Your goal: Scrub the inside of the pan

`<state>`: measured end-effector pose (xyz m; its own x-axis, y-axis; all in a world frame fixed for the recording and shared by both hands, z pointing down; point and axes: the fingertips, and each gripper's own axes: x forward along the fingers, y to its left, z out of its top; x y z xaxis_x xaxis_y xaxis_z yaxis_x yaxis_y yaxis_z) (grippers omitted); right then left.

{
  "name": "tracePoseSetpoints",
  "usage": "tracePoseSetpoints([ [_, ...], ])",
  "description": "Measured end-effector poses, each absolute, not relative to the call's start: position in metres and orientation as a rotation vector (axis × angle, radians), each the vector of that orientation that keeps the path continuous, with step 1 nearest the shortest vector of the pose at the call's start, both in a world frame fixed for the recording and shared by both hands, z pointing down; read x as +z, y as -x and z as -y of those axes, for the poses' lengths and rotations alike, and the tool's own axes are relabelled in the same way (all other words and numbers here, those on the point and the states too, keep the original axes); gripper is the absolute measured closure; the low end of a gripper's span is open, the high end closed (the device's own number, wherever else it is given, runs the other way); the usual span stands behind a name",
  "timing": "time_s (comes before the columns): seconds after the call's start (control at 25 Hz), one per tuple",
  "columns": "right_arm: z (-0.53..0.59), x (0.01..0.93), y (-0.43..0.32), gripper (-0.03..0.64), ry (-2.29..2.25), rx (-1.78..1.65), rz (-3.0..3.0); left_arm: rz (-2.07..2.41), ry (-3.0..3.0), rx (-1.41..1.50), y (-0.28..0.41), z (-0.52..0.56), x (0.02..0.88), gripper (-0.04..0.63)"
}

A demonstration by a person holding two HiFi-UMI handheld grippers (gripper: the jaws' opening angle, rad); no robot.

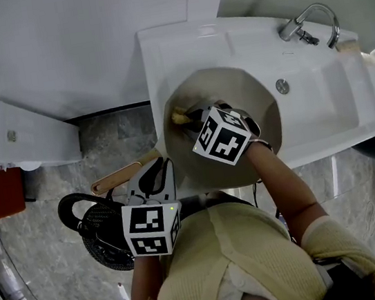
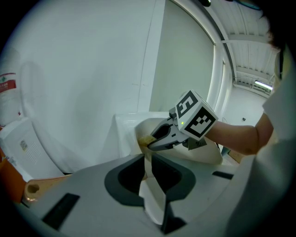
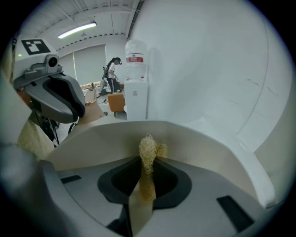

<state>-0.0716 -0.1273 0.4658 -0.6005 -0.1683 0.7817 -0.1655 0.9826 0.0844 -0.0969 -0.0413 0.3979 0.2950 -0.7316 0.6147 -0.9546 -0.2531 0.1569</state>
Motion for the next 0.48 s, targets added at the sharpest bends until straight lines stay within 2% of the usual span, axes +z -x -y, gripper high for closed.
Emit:
tracePoseSetpoints([
  [0.48,0.095,0.466,0.074,0.538,-0.076,-0.022,2.215,1.493,-2.073,0.580,0.097,0.035,0.397,0.497],
])
